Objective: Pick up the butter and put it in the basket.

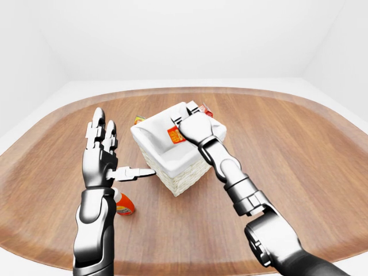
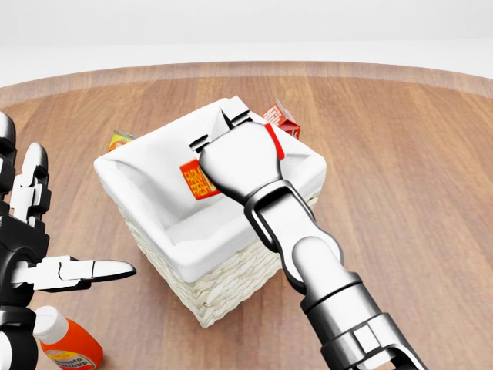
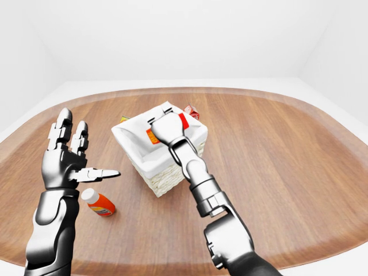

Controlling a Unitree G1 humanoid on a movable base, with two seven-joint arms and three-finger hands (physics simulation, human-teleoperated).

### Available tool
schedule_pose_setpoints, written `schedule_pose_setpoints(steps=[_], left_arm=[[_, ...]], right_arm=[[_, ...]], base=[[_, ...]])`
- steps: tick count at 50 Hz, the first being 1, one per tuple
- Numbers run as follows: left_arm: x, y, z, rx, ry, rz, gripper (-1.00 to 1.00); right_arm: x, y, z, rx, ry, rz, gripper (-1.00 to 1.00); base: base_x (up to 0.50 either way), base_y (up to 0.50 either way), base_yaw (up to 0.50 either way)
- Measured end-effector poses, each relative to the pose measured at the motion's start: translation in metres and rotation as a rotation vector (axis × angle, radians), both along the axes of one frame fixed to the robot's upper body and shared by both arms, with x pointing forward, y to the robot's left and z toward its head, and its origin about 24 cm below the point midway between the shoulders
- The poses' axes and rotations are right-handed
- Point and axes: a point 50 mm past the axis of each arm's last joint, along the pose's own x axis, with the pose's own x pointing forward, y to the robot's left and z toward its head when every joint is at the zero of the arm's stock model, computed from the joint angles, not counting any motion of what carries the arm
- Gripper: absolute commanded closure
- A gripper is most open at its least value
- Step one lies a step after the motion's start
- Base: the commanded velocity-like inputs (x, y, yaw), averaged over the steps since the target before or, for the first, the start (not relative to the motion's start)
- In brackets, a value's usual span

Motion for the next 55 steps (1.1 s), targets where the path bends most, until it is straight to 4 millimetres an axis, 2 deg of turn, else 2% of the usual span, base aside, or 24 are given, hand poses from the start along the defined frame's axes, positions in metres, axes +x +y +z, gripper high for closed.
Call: schedule_pose_setpoints(steps=[17, 21, 22, 23, 24, 25, 26, 28, 30, 55], left_arm=[[0.002, 0.001, -0.001, -0.002, 0.006, 0.001, -1.00], [0.002, 0.001, -0.001, -0.002, 0.007, 0.001, -1.00], [0.002, 0.001, -0.001, -0.002, 0.008, 0.000, -1.00], [0.002, 0.001, -0.001, -0.002, 0.008, 0.000, -1.00], [0.002, 0.001, -0.002, -0.002, 0.008, 0.000, -1.00], [0.002, 0.001, -0.002, -0.002, 0.008, 0.000, -1.00], [0.002, 0.001, -0.002, -0.002, 0.008, 0.000, -1.00], [0.002, 0.001, -0.002, -0.002, 0.008, 0.000, -1.00], [0.002, 0.001, -0.001, -0.002, 0.008, 0.000, -1.00], [0.000, 0.000, 0.001, -0.001, -0.002, -0.001, -1.00]], right_arm=[[-0.005, 0.001, -0.006, -0.004, 0.009, 0.003, 1.00], [-0.005, 0.001, -0.005, -0.008, 0.001, 0.005, 0.55], [-0.005, 0.001, -0.005, -0.009, -0.001, 0.005, 0.17], [-0.005, 0.001, -0.005, -0.009, -0.003, 0.006, 0.17], [-0.005, 0.001, -0.004, -0.008, -0.005, 0.006, -0.24], [-0.005, 0.002, -0.004, -0.007, -0.007, 0.007, -0.29], [-0.005, 0.002, -0.003, -0.005, -0.012, 0.008, -0.56], [-0.005, 0.002, -0.001, -0.001, -0.023, 0.010, -0.84], [-0.006, 0.002, 0.001, 0.004, -0.033, 0.012, -1.00], [-0.004, 0.000, 0.014, 0.069, -0.042, 0.009, -1.00]], base=[[0.00, 0.00, 0.00], [0.00, 0.00, 0.00], [0.00, 0.00, 0.00], [0.00, 0.00, 0.00], [0.00, 0.00, 0.00], [0.00, 0.00, 0.00], [0.00, 0.00, 0.00], [0.00, 0.00, 0.00], [0.00, 0.00, 0.00], [0.00, 0.00, 0.00]])
